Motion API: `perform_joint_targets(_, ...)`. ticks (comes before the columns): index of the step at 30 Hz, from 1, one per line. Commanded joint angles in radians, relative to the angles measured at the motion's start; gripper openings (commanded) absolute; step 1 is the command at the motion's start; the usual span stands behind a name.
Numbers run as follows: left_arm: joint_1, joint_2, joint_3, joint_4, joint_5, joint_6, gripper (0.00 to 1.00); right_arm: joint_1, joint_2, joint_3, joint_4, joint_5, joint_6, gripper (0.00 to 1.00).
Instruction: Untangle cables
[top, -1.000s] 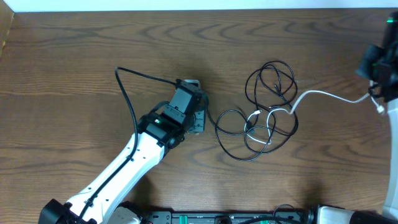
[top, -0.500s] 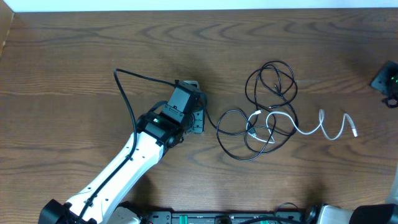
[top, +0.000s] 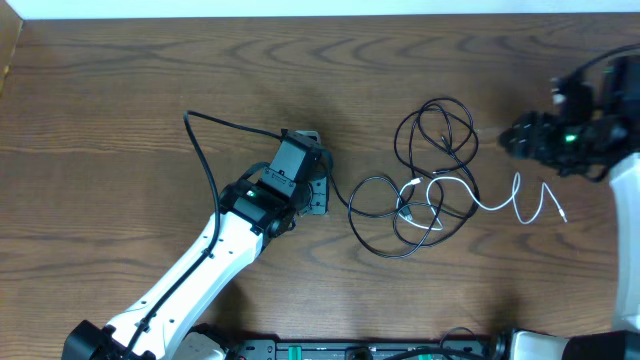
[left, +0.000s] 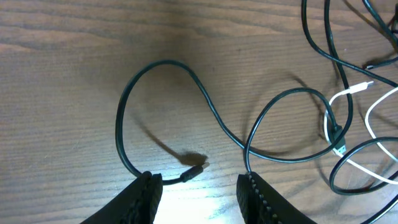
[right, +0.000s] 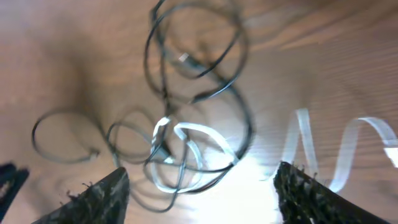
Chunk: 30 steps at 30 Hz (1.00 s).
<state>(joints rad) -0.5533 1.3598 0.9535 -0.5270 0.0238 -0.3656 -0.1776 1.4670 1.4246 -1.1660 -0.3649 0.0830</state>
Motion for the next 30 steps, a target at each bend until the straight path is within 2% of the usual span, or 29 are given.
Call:
perform_joint_targets(1, 0.003, 0.004, 0.003, -0.004, 0.005, -0.002, 0.44, 0.065, 0.011, -0.08, 0.014, 0.019, 0.119, 0.7)
perform_joint_targets(4, 0.003, 0.004, 0.003, -0.004, 0.018, -0.002, 0.44, 0.12, 0.011, -0.178, 0.077, 0.076, 0.325, 0.71)
perform_joint_targets(12, 0.003, 0.004, 0.003, -0.01, 0.018, -0.002, 0.44, 0.235, 0.011, -0.415, 0.367, 0.146, 0.681, 0.7)
perform_joint_targets(13, 0.003, 0.004, 0.003, -0.011, 0.018, -0.002, 0.44, 0.248, 0.011, -0.435, 0.396, 0.167, 0.717, 0.71)
perform_joint_targets(16, 0.003, 0.004, 0.003, -0.011, 0.018, -0.002, 0.44, 0.284, 0.011, -0.491, 0.503, 0.227, 0.803, 0.83)
perform_joint_targets(22, 0.003, 0.004, 0.003, -0.011, 0.021, -0.006, 0.44, 0.33, 0.011, -0.563, 0.607, 0.321, 0.953, 0.74)
perform_joint_targets(26, 0.003, 0.004, 0.003, -0.011, 0.021, -0.006, 0.44, 0.357, 0.011, -0.601, 0.631, 0.4, 1.077, 0.73)
perform_joint_targets(28, 0.003, 0.004, 0.003, -0.011, 0.022, -0.006, 0.44, 0.367, 0.011, -0.616, 0.671, 0.417, 1.081, 0.63)
perform_joint_targets(30, 0.003, 0.004, 0.003, -0.012, 0.022, -0.006, 0.44, 0.375, 0.011, -0.624, 0.702, 0.434, 1.081, 0.59)
